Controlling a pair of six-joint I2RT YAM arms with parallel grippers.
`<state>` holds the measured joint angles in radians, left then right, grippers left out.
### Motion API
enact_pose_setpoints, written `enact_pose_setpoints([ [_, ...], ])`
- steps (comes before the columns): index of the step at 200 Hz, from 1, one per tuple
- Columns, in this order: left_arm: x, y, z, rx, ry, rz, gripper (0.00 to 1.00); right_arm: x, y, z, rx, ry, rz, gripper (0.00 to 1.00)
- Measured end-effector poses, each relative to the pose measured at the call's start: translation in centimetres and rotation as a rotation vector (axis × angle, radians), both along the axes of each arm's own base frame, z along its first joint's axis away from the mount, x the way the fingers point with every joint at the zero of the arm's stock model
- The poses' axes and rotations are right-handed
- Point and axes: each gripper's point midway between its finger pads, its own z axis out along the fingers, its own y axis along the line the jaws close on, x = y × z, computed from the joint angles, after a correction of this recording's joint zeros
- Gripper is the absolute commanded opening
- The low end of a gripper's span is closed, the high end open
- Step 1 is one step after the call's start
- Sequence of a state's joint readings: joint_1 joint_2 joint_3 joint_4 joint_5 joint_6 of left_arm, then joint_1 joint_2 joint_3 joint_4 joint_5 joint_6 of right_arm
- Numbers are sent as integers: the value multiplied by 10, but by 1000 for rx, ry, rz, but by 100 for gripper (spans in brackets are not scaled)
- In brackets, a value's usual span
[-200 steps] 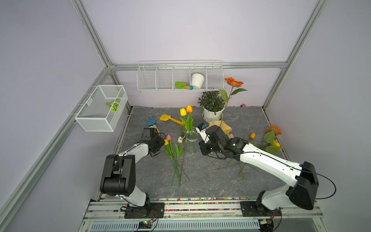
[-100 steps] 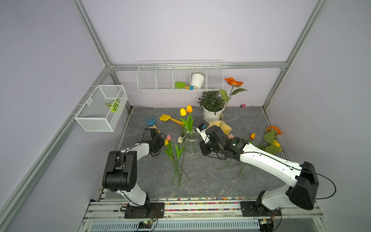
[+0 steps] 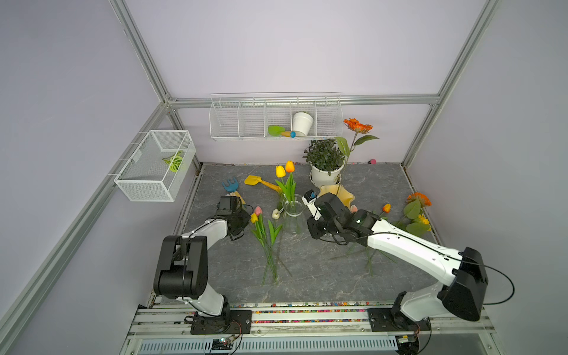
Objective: Arrange the flowers in different vases according to their variety
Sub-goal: Pick up the flower at the center of the board, then insert the flower into the vase.
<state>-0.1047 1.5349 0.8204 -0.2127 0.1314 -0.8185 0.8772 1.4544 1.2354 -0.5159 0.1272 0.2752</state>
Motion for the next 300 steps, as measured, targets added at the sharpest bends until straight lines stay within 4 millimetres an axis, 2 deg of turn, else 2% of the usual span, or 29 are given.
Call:
enact_pose_setpoints([
  [17, 0, 8, 43, 48, -77, 3, 0, -3, -7, 11, 11, -15, -18, 0],
  [43, 0, 19, 145, 121, -298, 2, 0, -11, -28, 38, 62, -71, -64, 0],
  [60, -12, 21, 208, 147, -445, -15, 0, -19, -47, 47, 75, -103, -95, 0],
  [74, -26, 22, 250, 163, -541, -31, 0, -24, -61, 48, 67, -116, -120, 0],
  [103, -52, 11, 317, 191, -704, -101, 0, -27, -87, 41, 54, -122, -182, 0],
  [150, -96, -41, 416, 142, -1014, -356, 0, -25, -128, 36, 81, -124, -345, 0],
  [183, -119, -84, 463, 17, -1215, -575, 0, -24, -157, 23, 80, -106, -496, 0],
  [206, -134, -127, 489, -50, -1318, -753, 0, -25, -176, 10, 100, -70, -584, 0],
  [225, -143, -162, 510, -90, -1395, -880, 0, -27, -187, -3, 138, -21, -636, 0],
  [243, -148, -186, 529, -121, -1475, -956, 0, -29, -194, -14, 181, 25, -670, 0],
  [270, -141, -215, 543, -158, -1570, -1012, 0, -33, -196, -26, 225, 81, -689, 0],
  [300, -117, -253, 533, -197, -1638, -1038, 0, -35, -195, -30, 259, 105, -694, 0],
])
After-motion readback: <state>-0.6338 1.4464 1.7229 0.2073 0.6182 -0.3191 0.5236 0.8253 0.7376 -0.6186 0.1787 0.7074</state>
